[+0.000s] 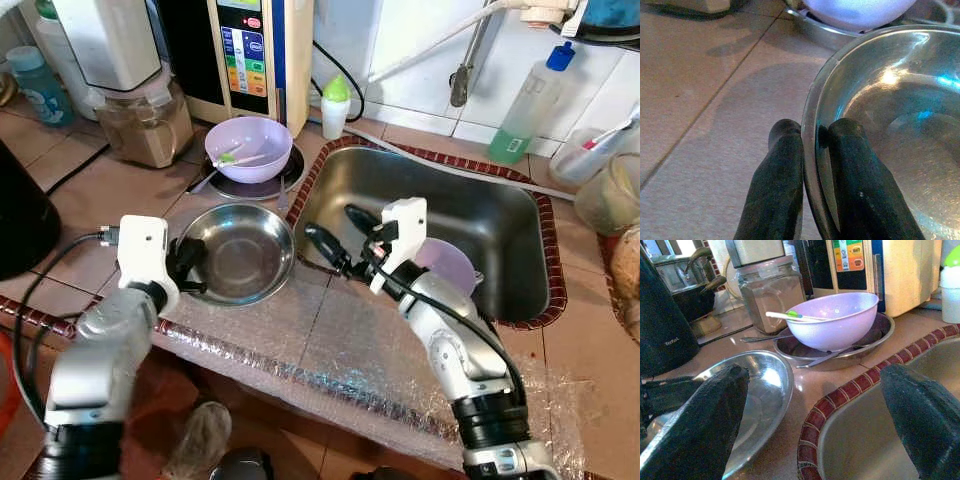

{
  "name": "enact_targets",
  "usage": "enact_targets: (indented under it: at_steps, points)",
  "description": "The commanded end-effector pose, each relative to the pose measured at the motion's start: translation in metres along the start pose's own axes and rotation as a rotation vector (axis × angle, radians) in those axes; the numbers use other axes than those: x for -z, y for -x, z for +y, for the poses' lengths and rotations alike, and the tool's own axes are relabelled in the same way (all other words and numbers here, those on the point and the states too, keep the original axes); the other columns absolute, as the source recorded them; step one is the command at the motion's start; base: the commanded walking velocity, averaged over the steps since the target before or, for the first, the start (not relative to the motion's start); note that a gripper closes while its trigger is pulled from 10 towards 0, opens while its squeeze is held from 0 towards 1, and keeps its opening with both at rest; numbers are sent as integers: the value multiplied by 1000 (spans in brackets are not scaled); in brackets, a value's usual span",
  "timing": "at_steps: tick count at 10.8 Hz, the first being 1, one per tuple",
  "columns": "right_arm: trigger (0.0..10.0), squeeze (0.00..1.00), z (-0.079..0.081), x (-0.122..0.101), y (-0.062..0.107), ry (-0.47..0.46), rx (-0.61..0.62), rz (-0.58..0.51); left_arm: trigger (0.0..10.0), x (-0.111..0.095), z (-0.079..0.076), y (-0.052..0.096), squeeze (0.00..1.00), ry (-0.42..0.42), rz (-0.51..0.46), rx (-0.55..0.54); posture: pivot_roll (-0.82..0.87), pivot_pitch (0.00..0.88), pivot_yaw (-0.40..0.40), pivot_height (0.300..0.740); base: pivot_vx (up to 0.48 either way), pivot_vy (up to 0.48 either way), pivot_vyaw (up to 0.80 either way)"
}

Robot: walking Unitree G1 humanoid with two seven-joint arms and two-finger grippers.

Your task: Kitchen organization

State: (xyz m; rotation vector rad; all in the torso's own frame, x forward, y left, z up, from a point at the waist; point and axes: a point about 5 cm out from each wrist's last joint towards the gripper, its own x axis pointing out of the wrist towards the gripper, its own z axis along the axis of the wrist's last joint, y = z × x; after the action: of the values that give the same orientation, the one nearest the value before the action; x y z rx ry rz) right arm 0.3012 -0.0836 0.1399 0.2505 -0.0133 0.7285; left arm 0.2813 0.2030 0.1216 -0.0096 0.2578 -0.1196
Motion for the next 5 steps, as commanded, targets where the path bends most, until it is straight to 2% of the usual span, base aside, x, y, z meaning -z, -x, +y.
enact_targets:
  at_steps: [1, 2, 4, 5]
  points:
    - [10000, 0, -1, -5, -1, 4, -2, -15, 0, 0, 0, -1, 0, 7, -37, -19, 27, 17, -32, 740, 0, 0, 0]
    - [10000, 0, 1, -17, 0, -130, -44, -98, 0, -17, 5, 0, 0, 11, -191, -101, 21, 16, -33, 740, 0, 0, 0]
    - [10000, 0, 4, -22, 0, -179, -93, -109, 0, -31, 0, -1, 0, 7, -292, -97, 15, 17, -33, 740, 0, 0, 0]
    - [10000, 0, 5, -20, -3, -178, -97, -98, 0, -39, -7, -1, 0, 9, -340, -55, 14, 17, -34, 740, 0, 0, 0]
